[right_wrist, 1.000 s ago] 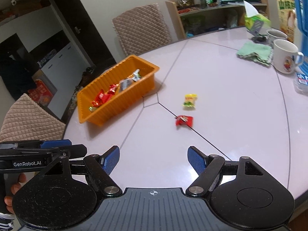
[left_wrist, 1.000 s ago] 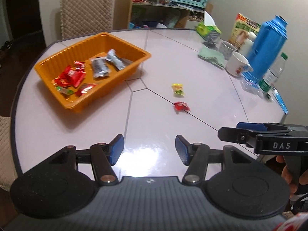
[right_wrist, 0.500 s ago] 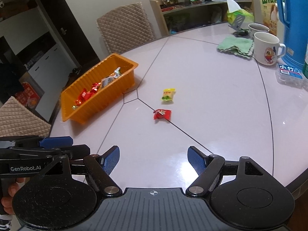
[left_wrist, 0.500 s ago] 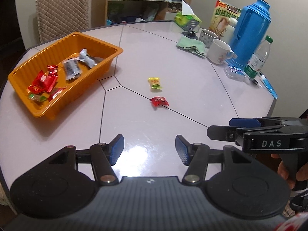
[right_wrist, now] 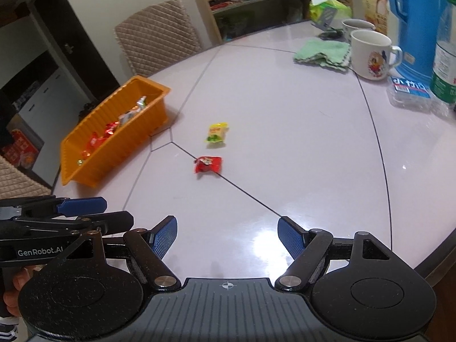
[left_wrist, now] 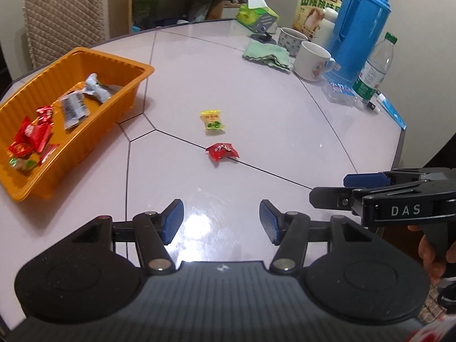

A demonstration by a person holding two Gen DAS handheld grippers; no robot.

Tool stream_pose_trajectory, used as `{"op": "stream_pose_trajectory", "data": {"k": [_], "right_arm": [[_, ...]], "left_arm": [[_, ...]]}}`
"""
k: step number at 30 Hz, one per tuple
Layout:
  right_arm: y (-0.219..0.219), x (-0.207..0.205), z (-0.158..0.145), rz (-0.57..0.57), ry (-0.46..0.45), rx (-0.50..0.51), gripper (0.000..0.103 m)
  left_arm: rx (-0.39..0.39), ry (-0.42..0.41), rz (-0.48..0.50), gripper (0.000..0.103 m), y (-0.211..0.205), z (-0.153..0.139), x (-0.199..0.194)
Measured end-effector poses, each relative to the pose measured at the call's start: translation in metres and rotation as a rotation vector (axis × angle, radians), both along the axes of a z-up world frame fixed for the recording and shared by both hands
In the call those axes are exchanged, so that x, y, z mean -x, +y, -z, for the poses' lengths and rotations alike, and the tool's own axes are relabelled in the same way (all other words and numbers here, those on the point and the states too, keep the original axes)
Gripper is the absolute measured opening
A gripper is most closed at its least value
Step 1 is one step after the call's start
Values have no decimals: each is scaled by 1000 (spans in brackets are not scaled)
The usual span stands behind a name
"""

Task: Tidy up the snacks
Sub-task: 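Withdraw both tools from the tray toward the yellow and red candies, then grasp the small red candy packet with the left gripper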

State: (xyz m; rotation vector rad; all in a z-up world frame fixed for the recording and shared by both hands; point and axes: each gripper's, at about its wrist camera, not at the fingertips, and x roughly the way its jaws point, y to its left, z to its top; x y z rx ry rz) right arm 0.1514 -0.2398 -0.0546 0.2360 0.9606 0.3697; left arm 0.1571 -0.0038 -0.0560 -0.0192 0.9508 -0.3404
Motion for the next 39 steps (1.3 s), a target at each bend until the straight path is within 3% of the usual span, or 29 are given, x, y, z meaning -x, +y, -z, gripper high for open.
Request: {"op": "stream_pose_trajectory", "data": {"k": [21, 34, 39], "right_arm": [[-16, -35, 29, 132, 46, 39, 77], [-20, -50, 36, 159, 63, 46, 77], [-22, -54, 35, 166, 64, 48, 77]], "left_arm": [[-70, -10, 164, 54, -28, 44, -82], [-109, -14, 236, 54, -34, 61, -111], [-122, -20, 271, 46, -39, 64, -116]]}}
